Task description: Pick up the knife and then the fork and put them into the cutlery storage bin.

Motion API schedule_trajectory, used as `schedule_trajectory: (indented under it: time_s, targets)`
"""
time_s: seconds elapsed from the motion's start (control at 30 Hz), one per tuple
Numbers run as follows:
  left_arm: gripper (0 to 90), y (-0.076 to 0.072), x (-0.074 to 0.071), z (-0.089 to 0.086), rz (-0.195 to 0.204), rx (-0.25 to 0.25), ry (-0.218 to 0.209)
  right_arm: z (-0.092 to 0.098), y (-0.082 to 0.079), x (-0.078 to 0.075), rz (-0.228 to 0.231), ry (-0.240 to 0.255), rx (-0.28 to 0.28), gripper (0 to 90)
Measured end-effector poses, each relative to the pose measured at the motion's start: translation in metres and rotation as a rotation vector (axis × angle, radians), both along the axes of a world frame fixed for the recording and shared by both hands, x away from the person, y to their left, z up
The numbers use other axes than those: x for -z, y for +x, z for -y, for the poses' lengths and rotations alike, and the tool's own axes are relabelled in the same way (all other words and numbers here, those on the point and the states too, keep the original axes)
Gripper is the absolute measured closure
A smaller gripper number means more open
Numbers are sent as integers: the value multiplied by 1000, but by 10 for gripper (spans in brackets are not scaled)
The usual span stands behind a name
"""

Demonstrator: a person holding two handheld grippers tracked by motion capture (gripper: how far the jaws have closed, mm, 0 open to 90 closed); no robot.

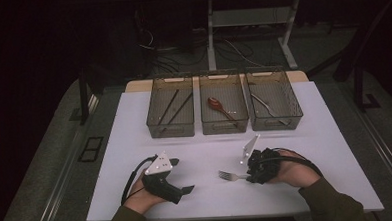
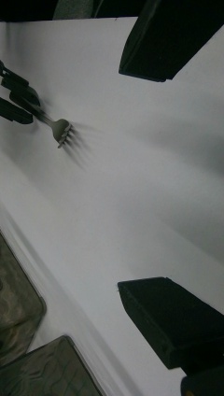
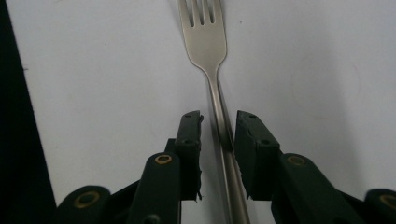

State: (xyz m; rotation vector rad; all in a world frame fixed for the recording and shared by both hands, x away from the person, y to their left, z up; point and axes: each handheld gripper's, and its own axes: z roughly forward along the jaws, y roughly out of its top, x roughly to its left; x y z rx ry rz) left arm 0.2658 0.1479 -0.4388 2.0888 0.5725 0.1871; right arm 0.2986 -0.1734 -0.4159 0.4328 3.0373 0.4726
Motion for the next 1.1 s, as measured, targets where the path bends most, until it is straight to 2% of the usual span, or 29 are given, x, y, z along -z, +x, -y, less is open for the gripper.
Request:
schedule_trajectory:
  time_s: [0.17,0.4,0.53,0.7,0.8,0.97,1.1]
  targets:
    - [0,0,0,0,0,2,-2,-10,4,4,-4,-64,-43,763]
    - [0,0,0,1,-2,2,0,-19,5,2,-1,-134,-76,819]
    - [0,0,1,1,-1,2,1,-20,5,2,-1,-144,-81,849]
    - [0,-1,0,2,1,6,1,-16,7,3,-19,-105,-64,851]
    - [0,0,0,1,-1,4,0,-9,9,3,-36,-62,-45,851]
    - [0,1,0,-1,4,1,2,4,12,-1,-49,6,11,851]
    - [0,0,0,0,4,2,3,15,16,-7,-39,60,57,852]
